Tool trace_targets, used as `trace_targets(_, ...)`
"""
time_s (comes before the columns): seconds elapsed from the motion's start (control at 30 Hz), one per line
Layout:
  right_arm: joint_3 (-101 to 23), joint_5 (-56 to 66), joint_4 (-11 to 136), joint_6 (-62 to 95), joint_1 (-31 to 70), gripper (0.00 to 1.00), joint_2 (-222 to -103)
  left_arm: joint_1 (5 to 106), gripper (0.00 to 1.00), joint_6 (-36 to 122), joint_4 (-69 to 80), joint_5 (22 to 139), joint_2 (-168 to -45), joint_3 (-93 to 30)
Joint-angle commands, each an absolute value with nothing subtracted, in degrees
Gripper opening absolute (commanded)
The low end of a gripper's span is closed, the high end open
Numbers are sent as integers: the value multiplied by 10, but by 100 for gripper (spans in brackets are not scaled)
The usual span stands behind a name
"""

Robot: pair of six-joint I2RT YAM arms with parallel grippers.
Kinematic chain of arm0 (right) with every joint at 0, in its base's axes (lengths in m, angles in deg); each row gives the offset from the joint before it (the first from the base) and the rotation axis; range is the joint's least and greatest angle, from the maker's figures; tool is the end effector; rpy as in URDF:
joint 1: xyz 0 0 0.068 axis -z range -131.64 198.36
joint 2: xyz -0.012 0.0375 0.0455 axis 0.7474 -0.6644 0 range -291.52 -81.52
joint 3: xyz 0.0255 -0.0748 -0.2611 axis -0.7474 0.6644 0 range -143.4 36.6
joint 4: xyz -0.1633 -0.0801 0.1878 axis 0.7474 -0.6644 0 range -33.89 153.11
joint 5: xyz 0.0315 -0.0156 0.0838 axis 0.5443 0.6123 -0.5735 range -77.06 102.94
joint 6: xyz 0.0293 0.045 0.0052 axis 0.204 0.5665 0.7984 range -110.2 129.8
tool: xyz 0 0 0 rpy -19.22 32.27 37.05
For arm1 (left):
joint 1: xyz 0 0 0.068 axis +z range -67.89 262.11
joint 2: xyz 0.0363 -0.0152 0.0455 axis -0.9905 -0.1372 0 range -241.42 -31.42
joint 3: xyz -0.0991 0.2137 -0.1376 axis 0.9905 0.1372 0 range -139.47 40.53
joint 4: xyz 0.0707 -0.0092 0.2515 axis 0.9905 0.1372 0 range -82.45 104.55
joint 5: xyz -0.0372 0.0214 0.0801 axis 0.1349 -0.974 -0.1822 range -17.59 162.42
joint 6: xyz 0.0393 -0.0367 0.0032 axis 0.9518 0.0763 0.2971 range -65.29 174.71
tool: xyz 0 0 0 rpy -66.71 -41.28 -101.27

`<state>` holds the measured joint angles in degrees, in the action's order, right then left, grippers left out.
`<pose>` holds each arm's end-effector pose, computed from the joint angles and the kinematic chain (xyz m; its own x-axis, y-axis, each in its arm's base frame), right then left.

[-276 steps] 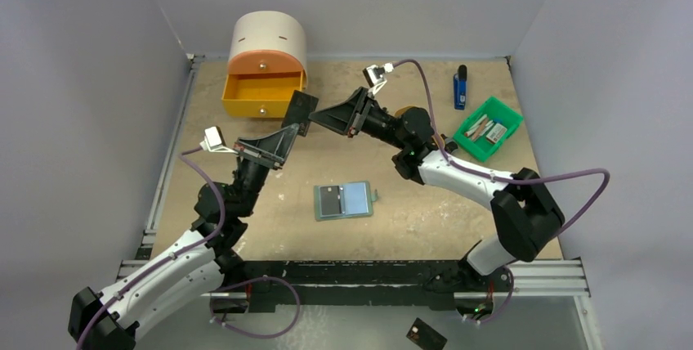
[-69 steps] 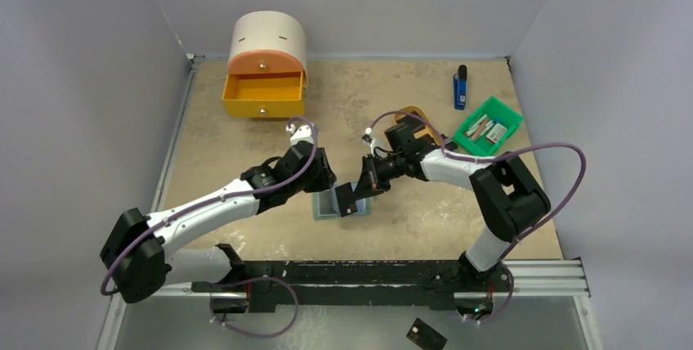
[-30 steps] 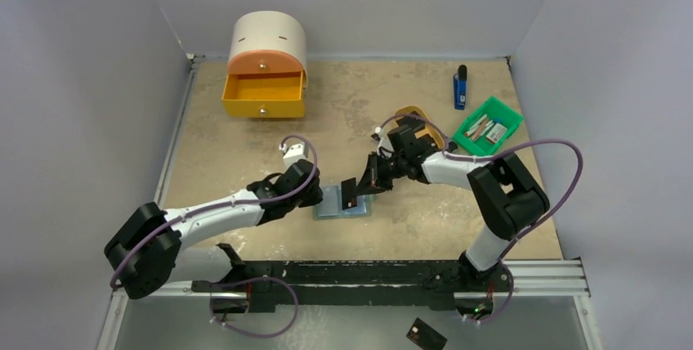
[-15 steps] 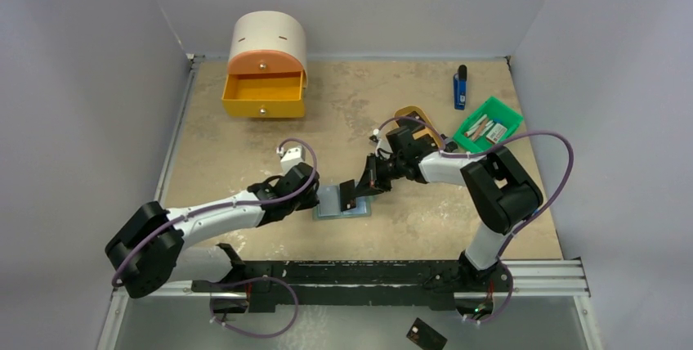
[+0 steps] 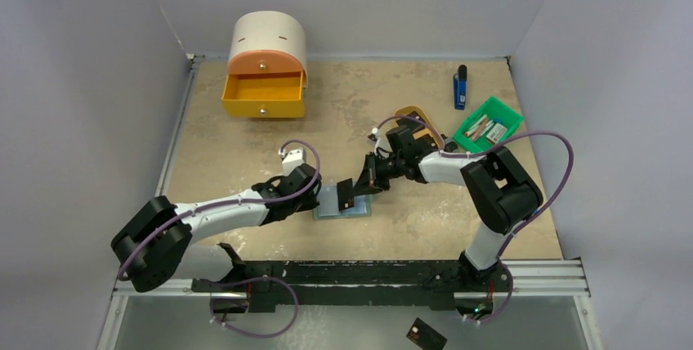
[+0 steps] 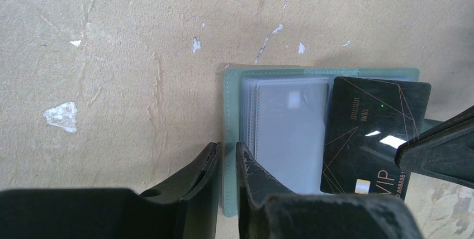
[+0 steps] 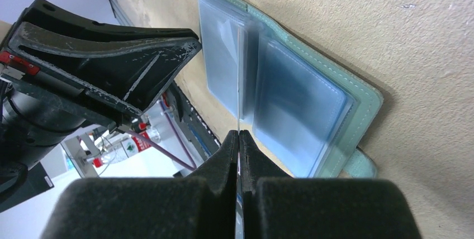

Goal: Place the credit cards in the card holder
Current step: Insert the credit card into the card holder.

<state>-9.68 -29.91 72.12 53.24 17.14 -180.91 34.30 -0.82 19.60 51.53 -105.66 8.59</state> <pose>0.2696 0.1918 0.1443 -0.9806 -0.0050 -0.1960 -0.1700 0.5195 0.8374 0.1654 -0.1638 0.1600 -0.7646 -0.3033 -0.5687 -0.1369 0.9386 -0.3166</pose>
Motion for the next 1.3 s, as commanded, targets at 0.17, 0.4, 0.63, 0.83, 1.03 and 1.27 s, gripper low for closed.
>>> trace_targets(0.17, -101, -322, 742, 543, 168, 0, -1821, 343, 15, -17, 179, 506, -1059, 93)
trace_targets(0.4, -97, -324, 746, 544, 168, 0, -1835, 343, 15, -18, 176, 508, -1063, 95)
trace_targets(0.63, -74, -329, 740, 545, 168, 0, -1829, 343, 14, -18, 177, 504, -1064, 98)
trace_targets(0.83, -67, -323, 734, 547, 168, 0, -1816, 343, 14, -18, 175, 504, -1068, 99)
trace_targets(1.03, -69, -325, 748, 545, 168, 0, -1824, 343, 14, -18, 174, 505, -1068, 99)
trace_targets(1.27, -83, -336, 762, 548, 167, 0, -1824, 342, 14, -19, 171, 509, -1072, 100)
